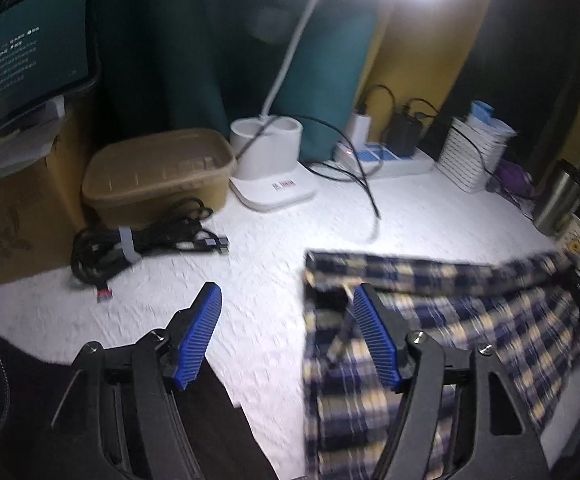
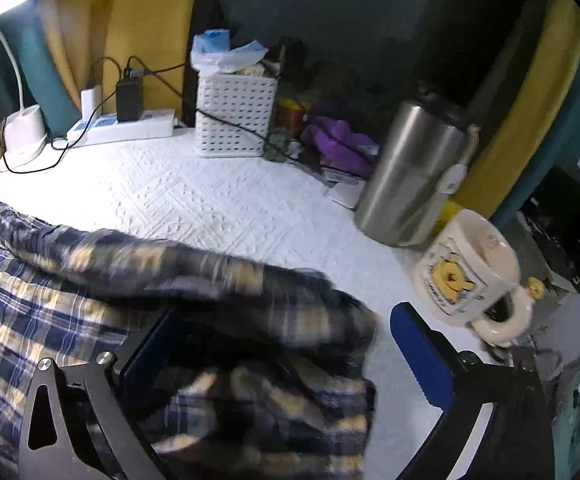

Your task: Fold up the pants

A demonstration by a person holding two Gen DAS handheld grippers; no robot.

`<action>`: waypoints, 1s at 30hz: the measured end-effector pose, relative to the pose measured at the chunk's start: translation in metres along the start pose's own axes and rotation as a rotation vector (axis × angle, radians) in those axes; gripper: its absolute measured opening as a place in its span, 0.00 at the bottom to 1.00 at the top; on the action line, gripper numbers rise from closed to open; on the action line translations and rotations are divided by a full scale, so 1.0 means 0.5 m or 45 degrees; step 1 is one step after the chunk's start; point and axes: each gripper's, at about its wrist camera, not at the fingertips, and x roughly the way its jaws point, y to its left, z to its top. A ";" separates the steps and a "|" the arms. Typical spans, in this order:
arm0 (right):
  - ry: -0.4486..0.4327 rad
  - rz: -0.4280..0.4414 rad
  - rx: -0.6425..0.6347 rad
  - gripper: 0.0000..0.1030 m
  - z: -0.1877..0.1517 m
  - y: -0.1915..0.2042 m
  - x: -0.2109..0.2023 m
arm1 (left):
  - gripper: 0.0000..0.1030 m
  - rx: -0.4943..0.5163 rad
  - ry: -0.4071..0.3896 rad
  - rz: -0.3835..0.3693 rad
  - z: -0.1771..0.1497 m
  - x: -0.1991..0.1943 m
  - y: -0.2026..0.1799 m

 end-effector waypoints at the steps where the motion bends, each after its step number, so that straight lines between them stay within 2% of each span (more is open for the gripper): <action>1: -0.005 -0.014 0.010 1.00 -0.002 -0.007 -0.008 | 0.67 0.007 0.008 -0.016 -0.008 -0.005 -0.006; 4: -0.049 -0.059 0.058 1.00 -0.008 -0.030 -0.044 | 0.67 0.047 0.024 -0.031 -0.034 -0.011 -0.021; 8: -0.101 0.004 0.072 1.00 -0.013 -0.024 -0.094 | 0.67 0.053 0.047 -0.061 -0.058 -0.003 -0.029; 10: -0.104 0.087 0.047 0.90 -0.011 0.005 -0.111 | 0.67 0.066 0.050 -0.078 -0.064 0.003 -0.035; 12: -0.079 0.175 0.037 0.77 -0.002 0.041 -0.113 | 0.67 0.092 0.044 -0.088 -0.066 0.008 -0.043; 14: -0.061 0.254 0.003 0.69 0.009 0.083 -0.108 | 0.66 0.114 0.040 -0.098 -0.064 0.017 -0.048; 16: -0.040 0.312 -0.031 0.68 0.018 0.126 -0.093 | 0.65 0.114 0.038 -0.104 -0.061 0.025 -0.046; 18: -0.014 0.389 -0.029 0.68 0.031 0.162 -0.074 | 0.50 0.118 0.038 -0.107 -0.056 0.036 -0.044; 19: -0.007 0.407 -0.031 0.68 0.036 0.176 -0.067 | 0.46 0.120 0.046 -0.104 -0.055 0.041 -0.043; 21: 0.011 0.440 -0.047 0.68 0.054 0.207 -0.046 | 0.30 0.114 0.065 -0.101 -0.054 0.054 -0.036; 23: 0.030 0.447 -0.050 0.68 0.068 0.223 -0.023 | 0.21 0.101 0.088 -0.102 -0.053 0.068 -0.028; 30: 0.138 0.411 0.048 0.68 0.105 0.220 0.071 | 0.19 0.034 0.113 -0.091 -0.043 0.092 -0.004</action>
